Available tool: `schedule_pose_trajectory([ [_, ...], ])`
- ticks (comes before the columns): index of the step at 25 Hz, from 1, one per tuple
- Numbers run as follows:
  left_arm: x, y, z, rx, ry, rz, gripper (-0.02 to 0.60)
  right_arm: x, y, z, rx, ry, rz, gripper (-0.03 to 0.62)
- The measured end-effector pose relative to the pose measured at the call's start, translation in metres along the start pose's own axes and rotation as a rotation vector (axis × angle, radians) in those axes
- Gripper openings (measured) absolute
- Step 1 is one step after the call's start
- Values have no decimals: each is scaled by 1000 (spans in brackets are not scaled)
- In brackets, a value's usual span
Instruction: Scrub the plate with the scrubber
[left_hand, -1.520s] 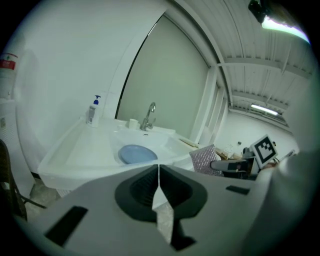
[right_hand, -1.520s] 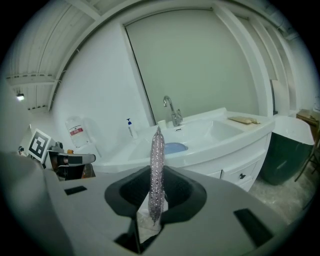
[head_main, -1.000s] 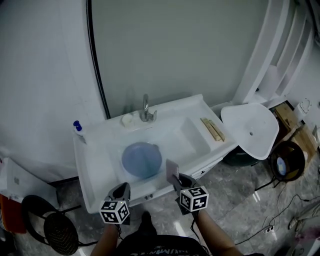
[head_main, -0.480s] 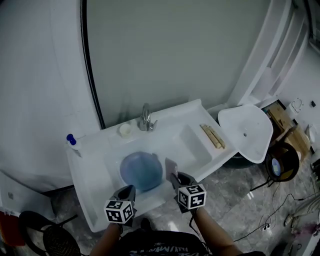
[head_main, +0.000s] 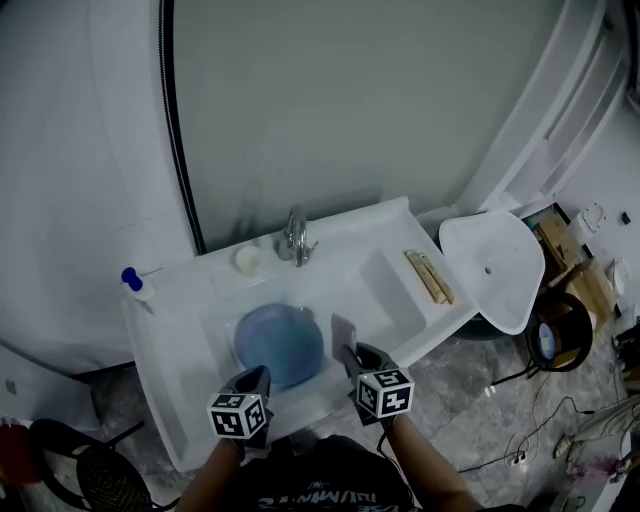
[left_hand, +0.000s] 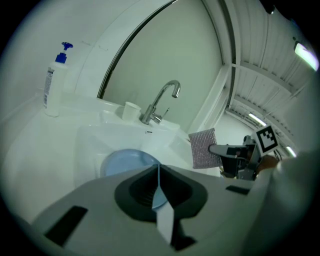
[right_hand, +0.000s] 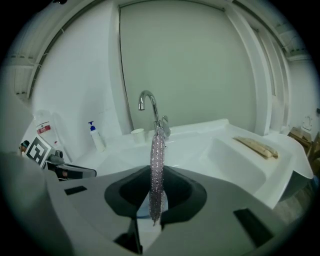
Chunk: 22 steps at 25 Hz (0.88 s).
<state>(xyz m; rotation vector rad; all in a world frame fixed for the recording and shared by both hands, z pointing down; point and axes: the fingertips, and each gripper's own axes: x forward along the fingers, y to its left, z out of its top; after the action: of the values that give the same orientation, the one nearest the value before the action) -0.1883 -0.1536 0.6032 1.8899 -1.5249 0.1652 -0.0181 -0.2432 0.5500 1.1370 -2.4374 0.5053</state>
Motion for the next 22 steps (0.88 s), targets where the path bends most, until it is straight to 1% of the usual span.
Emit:
schedule_pose_trajectory([
  [5,9,15,-7,-52,17,79,21,25,-4,-3,-14,34,71,77],
  [9,12,22,-12,-99,13,170,21,49,-11,-6,-51,81,156,77],
  [13,13,24,-18,-166,-4,252,21,72,-21,-1,-95,115,237,77],
  [18,19,33,-30,-219,19,358,21,95,-27,4,-109,137,322,77],
  [20,22,36,-34,-252,31,382,21,104,-29,6,-119,145,347,77],
  [22,27,35,-39,-277,52,391,23,111,-31,8,-126,152,369,77],
])
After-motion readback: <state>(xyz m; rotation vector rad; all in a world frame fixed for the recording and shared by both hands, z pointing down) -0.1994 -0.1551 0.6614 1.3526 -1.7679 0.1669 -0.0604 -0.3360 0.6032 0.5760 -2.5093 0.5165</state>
